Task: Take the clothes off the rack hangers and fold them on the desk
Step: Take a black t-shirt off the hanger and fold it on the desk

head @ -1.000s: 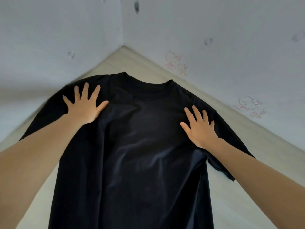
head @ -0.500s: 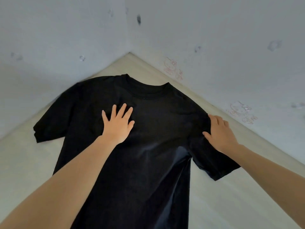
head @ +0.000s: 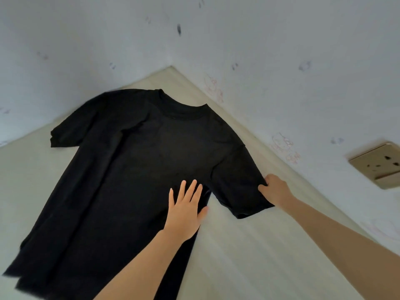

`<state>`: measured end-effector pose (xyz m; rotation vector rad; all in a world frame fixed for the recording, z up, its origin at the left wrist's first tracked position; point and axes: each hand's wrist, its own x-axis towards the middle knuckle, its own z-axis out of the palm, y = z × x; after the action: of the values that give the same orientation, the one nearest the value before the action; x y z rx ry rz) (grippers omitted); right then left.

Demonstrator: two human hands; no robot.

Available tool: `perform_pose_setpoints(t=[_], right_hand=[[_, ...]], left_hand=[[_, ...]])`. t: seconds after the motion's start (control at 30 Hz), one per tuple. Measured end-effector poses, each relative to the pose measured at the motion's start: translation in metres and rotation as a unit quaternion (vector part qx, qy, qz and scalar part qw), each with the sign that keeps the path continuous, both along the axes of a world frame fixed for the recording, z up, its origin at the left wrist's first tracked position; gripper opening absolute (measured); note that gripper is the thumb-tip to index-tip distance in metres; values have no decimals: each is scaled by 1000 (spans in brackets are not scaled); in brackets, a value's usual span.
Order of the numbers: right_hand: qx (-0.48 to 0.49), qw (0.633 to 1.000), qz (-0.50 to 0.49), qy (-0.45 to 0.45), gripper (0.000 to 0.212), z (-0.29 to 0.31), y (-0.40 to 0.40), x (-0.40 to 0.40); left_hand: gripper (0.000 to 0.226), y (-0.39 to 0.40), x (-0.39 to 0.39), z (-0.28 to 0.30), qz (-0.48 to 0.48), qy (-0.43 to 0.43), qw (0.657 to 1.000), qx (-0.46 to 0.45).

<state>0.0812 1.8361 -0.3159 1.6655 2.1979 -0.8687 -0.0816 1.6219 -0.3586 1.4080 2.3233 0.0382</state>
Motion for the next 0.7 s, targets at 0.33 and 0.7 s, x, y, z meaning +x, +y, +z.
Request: perform_pose_setpoints(t=[0.33, 0.7], right_hand=[[-144, 937, -230, 218, 16, 63, 9, -3], [-205, 898, -182, 343, 10, 149, 13, -148]], left_hand=[[77, 29, 17, 19, 86, 23, 996, -6], [62, 53, -5, 36, 249, -121, 957, 80]])
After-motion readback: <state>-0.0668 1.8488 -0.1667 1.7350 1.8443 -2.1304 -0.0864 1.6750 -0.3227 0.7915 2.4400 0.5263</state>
